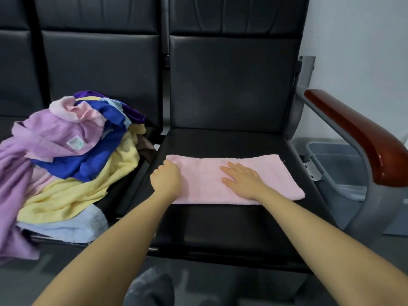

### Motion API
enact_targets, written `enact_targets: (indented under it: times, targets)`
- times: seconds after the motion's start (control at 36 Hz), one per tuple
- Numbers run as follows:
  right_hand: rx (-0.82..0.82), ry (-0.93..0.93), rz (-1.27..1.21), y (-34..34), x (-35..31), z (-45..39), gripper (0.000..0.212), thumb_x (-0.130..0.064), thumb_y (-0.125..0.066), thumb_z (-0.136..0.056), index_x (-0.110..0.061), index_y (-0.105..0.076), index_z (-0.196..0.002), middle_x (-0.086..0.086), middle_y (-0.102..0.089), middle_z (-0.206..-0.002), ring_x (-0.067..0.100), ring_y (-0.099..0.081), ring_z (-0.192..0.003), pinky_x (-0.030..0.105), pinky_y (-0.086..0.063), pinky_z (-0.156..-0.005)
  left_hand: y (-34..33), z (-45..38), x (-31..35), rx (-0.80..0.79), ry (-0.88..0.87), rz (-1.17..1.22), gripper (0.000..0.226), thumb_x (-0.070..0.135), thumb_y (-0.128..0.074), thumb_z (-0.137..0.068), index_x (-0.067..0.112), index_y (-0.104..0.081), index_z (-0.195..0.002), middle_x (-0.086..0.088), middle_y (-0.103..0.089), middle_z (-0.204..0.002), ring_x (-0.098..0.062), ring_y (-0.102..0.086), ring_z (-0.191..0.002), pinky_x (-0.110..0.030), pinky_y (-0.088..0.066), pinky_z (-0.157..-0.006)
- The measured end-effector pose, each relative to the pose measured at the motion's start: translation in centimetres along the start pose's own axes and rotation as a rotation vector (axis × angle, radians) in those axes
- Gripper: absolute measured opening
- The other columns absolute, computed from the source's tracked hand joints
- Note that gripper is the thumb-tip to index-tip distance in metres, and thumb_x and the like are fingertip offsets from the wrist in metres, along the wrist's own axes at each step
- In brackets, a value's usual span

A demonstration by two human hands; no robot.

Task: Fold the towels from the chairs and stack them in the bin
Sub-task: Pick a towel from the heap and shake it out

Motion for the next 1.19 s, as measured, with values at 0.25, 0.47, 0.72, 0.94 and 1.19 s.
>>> enact_targets:
  times: [0.25, 0.47, 0.72, 0.94, 1.19]
  targets:
    - [-0.024, -0.067, -0.006, -1.1, -3.7, 1.2, 0.052, -0.048, -0.02, -0.101, -0.038, -0.011, -0.151, -0.007, 0.002, -0.161, 0.018, 0.002, -0.148, 0.039, -0.002, -0.117, 5.0, 0.9, 0.8, 0.223, -0.211, 0.014, 0.033, 0.009, -0.041, -0.097, 0.005, -0.031, -0.129, -0.009, -0.062, -0.102, -0.029, -0.064, -0.083, -0.033, -0.037, -0.058]
    - [-0.037, -0.022, -0.164, -1.4, -7.9, 1.5, 0.052, -0.039, -0.033, -0.1, -0.032, -0.021, -0.15, -0.001, -0.007, -0.161, 0.023, -0.007, -0.147, 0.04, -0.009, -0.118, 8.5, 2.7, 2.4, 0.287, -0.286, 0.189, 0.023, 0.024, -0.03, -0.102, 0.008, -0.036, -0.117, -0.005, -0.053, -0.079, -0.03, -0.056, -0.073, -0.032, -0.031, -0.056]
    - [0.225, -0.142, -0.467, 2.6, -2.0, 4.6, 0.032, -0.026, -0.048, -0.095, -0.026, -0.055, -0.126, 0.0, -0.047, -0.134, 0.024, -0.046, -0.123, 0.043, -0.036, -0.105, 8.1, 4.5, 6.6, 0.074, -0.239, 0.52, 0.026, 0.022, -0.045, -0.098, 0.004, -0.039, -0.115, -0.014, -0.062, -0.103, -0.032, -0.059, -0.086, -0.033, -0.039, -0.064]
    - [0.302, -0.29, -0.543, 4.6, 4.0, 7.3, 0.029, -0.018, -0.039, -0.099, -0.019, -0.063, -0.113, 0.001, -0.062, -0.118, 0.022, -0.053, -0.113, 0.043, -0.036, -0.104, 5.7, 6.4, 13.4, -0.194, -0.316, 0.833, 0.011, 0.02, -0.045, -0.097, 0.021, -0.045, -0.108, 0.005, -0.052, -0.117, -0.017, -0.053, -0.099, -0.02, -0.036, -0.059]
    - [0.316, -0.417, -0.508, 4.2, 7.2, 8.8, 0.036, -0.022, -0.036, -0.096, -0.019, -0.038, -0.06, 0.0, -0.046, -0.065, 0.018, -0.041, -0.066, 0.035, -0.032, -0.078, 1.0, 7.9, 15.6, -0.334, -0.402, 0.435, 0.036, 0.021, -0.043, -0.096, 0.006, -0.041, -0.129, -0.012, -0.056, -0.119, -0.027, -0.055, -0.107, -0.033, -0.044, -0.087]
Point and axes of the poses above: each hand's wrist, its own z-axis away from the middle knuckle, its own y-axis out of the back of the hand, x = y × z, the point moved 8 cm from there along -z, towards the middle knuckle
